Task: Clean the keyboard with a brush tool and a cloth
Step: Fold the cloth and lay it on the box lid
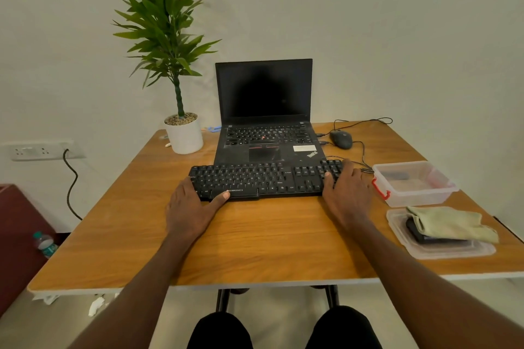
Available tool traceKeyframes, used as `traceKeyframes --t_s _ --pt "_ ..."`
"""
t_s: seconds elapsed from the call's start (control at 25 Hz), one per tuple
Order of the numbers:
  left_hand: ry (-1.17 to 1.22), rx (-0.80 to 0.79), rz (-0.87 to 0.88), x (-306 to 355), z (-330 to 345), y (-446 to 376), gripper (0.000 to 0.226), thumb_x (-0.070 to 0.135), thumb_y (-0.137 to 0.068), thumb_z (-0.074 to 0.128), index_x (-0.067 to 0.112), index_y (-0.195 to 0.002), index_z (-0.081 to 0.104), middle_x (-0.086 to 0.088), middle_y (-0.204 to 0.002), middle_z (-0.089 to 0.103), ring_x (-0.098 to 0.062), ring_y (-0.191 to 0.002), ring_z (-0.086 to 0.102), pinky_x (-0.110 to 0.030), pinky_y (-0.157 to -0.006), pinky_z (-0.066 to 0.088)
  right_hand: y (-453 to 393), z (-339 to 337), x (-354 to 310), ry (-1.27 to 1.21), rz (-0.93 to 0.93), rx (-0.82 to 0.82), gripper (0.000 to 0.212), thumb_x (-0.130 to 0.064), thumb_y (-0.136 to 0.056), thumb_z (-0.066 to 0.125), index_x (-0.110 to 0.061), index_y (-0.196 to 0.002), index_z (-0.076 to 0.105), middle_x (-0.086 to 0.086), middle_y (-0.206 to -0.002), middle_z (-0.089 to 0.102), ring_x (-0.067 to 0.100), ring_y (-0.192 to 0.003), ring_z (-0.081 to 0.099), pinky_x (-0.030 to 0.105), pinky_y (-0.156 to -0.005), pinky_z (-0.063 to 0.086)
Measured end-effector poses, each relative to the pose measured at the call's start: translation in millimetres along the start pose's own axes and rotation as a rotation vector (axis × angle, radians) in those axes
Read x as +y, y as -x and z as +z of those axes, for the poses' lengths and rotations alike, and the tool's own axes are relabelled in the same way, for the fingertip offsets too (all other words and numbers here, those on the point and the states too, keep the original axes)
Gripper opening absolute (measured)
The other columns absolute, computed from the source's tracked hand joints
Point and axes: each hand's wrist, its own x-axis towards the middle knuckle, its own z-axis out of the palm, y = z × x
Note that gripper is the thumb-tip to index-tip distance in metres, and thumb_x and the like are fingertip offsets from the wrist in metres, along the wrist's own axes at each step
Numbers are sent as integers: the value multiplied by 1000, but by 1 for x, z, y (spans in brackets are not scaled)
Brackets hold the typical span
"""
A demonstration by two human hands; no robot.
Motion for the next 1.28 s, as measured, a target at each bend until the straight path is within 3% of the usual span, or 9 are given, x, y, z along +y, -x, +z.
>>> traceKeyframes --t_s 0.16,0.4,0.56,0.68,0.76,0.84,0.92,1.08,1.28 --pt "16 22 30 0 -3 0 111 89 -82 53 12 -159 30 -15 -161 40 -35 -147 39 -58 -119 37 7 -6 -9 47 -77 44 53 -47 -104 44 -17 -148 39 12 -144 52 29 -134 48 52 -112 42" --pt "95 190 338 51 -5 41 52 44 -104 58 12 -144 53 -13 -142 59 -27 -133 52 -51 -110 45 38 -43 -13 -184 -411 48 30 -20 -101 53 -24 -131 59 -3 -128 63 11 -121 53 41 -110 43" --pt "331 52 518 142 32 83 38 31 -106 61 17 -141 60 1 -136 61 -8 -126 49 -35 -107 43 45 -94 20 -316 -415 153 23 -7 -94 61 -21 -109 71 -5 -105 72 8 -95 62 34 -86 53" --pt "407 -116 639 213 76 109 33 38 -107 56 21 -134 66 7 -129 65 -7 -120 55 -30 -98 47 51 -139 74 -207 -396 201 15 -14 -95 64 -20 -106 73 -5 -104 74 14 -97 66 40 -89 54" --pt "398 -161 624 252 98 131 33 48 -107 50 24 -106 73 6 -101 72 -13 -95 64 -34 -75 52 57 -166 112 -85 -286 228 16 -26 -100 61 -22 -113 70 -2 -112 71 19 -104 64 41 -91 52" --pt "387 -184 494 282 111 155 53 59 -106 45 25 -70 62 8 -64 59 -15 -64 57 -35 -52 38 62 -185 146 28 -9 208 31 -42 -104 51 -22 -123 67 2 -121 65 25 -111 59 43 -92 49" --pt "380 -244 306 300 117 168 69 68 -102 46 20 -54 48 4 -50 49 -17 -52 50 -34 -49 28 62 -195 165 22 261 84 48 -54 -104 46 -15 -123 67 7 -118 67 26 -105 61 43 -86 52" --pt "303 -358 142 315 122 166 77 80 -91 52 16 -50 56 2 -54 61 -23 -61 63 -35 -58 42 58 -196 174 -242 438 -99 52 -57 -101 53 -9 -87 68 5 -84 71 20 -78 67 39 -73 56" --pt "331 -436 92 323 115 164 49 62 -86 74 19 -65 68 5 -70 70 -21 -75 68 -35 -69 51 52 -191 173 -492 542 -89 22 -31 -93 75 -10 -90 72 11 -94 70 26 -89 68 46 -89 61"
